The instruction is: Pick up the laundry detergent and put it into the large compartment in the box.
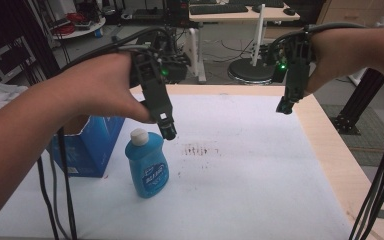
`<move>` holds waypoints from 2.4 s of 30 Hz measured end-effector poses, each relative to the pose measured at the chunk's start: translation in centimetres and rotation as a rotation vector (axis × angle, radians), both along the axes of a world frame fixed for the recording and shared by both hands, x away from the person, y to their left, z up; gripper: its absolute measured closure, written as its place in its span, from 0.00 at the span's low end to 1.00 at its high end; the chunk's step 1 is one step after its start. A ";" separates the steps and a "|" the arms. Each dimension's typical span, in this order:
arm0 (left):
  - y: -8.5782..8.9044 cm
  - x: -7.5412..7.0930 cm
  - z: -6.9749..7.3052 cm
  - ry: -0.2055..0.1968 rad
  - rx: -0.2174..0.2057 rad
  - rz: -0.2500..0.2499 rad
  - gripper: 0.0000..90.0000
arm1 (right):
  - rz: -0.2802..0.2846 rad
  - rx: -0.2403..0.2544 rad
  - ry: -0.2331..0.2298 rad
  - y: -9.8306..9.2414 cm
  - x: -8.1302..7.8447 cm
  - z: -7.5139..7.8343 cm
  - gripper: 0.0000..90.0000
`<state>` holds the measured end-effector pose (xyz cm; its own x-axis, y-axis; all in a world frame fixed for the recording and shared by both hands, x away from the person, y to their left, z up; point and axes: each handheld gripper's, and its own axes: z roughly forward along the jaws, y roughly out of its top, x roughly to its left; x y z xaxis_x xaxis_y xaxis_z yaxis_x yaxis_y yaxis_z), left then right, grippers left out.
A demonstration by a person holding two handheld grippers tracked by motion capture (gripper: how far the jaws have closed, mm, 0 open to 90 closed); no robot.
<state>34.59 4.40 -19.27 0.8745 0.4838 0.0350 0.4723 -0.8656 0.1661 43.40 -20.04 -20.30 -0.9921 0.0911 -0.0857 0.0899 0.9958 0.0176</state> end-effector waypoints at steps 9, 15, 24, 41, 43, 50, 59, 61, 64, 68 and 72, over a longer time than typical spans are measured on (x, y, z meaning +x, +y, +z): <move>3.0 0.0 -0.6 -0.034 -0.083 0.169 0.03 | 0.011 -0.009 -0.010 0.9 -0.2 0.3 0.02; 4.1 0.1 -2.1 0.003 -0.070 0.191 0.03 | 0.016 -0.005 -0.018 1.3 -0.4 0.7 0.02; 5.0 1.0 -4.5 0.051 -0.063 0.220 0.03 | 0.007 -0.010 -0.021 1.6 -0.4 0.7 0.02; 4.2 2.1 -7.5 0.108 -0.041 0.248 0.03 | 0.012 -0.008 -0.022 1.6 -0.3 0.8 0.02; 4.1 2.2 -7.7 0.113 -0.034 0.249 0.03 | 0.010 -0.009 -0.025 1.6 -0.3 0.7 0.02; 3.5 2.4 -8.8 0.125 -0.008 0.244 0.03 | 0.016 -0.005 -0.024 1.8 -0.2 0.6 0.02; 3.2 2.2 -9.6 0.121 0.017 0.246 0.03 | 0.019 -0.007 -0.024 1.7 -0.1 0.6 0.02; 3.1 2.2 -9.8 0.118 0.020 0.246 0.03 | 0.019 -0.009 -0.024 1.6 -0.1 0.5 0.02; 3.2 2.1 -10.0 0.110 0.037 0.246 0.03 | 0.018 -0.010 -0.025 1.6 0.0 0.6 0.02; 3.1 2.0 -10.2 0.115 0.034 0.244 0.03 | 0.017 -0.006 -0.027 1.5 0.0 0.6 0.02; 2.8 1.9 -10.3 0.110 0.034 0.247 0.03 | 0.020 -0.006 -0.027 1.5 -0.1 0.6 0.02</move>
